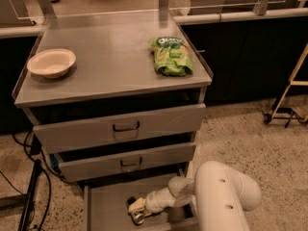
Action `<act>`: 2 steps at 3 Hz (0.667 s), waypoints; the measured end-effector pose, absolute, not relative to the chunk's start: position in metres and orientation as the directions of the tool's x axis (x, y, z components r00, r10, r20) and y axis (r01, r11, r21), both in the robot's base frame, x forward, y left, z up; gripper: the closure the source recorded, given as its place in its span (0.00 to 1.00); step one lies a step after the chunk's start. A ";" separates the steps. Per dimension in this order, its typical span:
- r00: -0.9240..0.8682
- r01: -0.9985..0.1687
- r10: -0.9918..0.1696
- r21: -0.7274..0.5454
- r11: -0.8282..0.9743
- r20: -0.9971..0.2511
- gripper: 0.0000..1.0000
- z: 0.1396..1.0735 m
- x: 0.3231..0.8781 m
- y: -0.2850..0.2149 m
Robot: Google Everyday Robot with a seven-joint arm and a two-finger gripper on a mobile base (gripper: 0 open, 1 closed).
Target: Place redbull can into bottom drawer
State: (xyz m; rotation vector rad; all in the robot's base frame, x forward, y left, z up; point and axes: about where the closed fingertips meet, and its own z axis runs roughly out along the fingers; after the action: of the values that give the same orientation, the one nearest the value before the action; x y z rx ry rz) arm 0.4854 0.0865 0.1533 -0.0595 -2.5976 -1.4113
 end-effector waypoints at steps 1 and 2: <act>-0.982 0.135 -0.032 0.815 0.563 0.184 1.00 0.141 0.489 0.081; -0.982 0.145 -0.015 0.802 0.579 0.189 1.00 0.129 0.493 0.078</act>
Offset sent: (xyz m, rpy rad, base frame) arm 0.0178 -0.0173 -0.0399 -0.0786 0.0059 -0.0527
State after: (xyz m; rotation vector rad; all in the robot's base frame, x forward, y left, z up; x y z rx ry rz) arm 0.4935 0.0781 0.1289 -0.1092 -2.6328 -1.3616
